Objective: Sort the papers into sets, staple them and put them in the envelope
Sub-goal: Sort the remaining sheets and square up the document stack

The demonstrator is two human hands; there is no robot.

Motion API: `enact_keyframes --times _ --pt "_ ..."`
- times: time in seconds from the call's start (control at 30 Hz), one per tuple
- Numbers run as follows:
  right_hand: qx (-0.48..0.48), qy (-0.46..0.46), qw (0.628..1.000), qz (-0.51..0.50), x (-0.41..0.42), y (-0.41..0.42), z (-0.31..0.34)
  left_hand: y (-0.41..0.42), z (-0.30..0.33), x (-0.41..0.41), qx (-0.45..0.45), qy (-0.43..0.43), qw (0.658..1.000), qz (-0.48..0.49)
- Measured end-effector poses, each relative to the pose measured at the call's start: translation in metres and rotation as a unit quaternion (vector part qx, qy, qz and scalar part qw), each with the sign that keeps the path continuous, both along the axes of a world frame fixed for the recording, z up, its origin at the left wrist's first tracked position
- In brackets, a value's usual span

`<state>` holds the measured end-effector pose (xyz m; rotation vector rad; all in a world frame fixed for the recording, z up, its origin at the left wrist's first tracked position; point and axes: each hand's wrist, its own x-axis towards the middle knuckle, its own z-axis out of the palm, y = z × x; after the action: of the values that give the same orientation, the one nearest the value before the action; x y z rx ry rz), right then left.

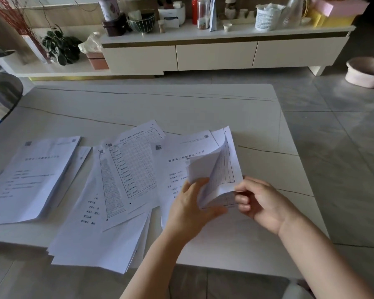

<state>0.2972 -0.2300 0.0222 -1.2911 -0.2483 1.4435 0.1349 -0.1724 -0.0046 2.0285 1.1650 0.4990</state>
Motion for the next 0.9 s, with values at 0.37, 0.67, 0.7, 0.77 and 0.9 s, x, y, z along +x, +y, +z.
enact_keyframes --times 0.37,0.67,0.7,0.77,0.9 --pt "-0.224 -0.508 0.809 0.194 0.041 -0.024 -0.035 -0.001 -0.005 0.01 -0.057 -0.12 0.986 0.102" --pt "-0.206 -0.375 0.897 0.115 0.038 -0.02 -0.046 0.006 -0.022 0.009 -0.004 -0.069 0.991 0.112" --pt "-0.21 -0.352 0.906 0.104 0.036 -0.02 -0.046 0.007 -0.023 0.009 -0.006 -0.067 0.992 0.111" --pt "-0.211 -0.332 0.914 0.098 0.03 -0.017 -0.047 0.007 -0.023 0.008 -0.008 -0.064 0.992 0.11" --pt "-0.227 -0.381 0.884 0.146 0.021 -0.015 -0.047 0.006 -0.022 0.009 -0.011 -0.061 0.992 0.109"
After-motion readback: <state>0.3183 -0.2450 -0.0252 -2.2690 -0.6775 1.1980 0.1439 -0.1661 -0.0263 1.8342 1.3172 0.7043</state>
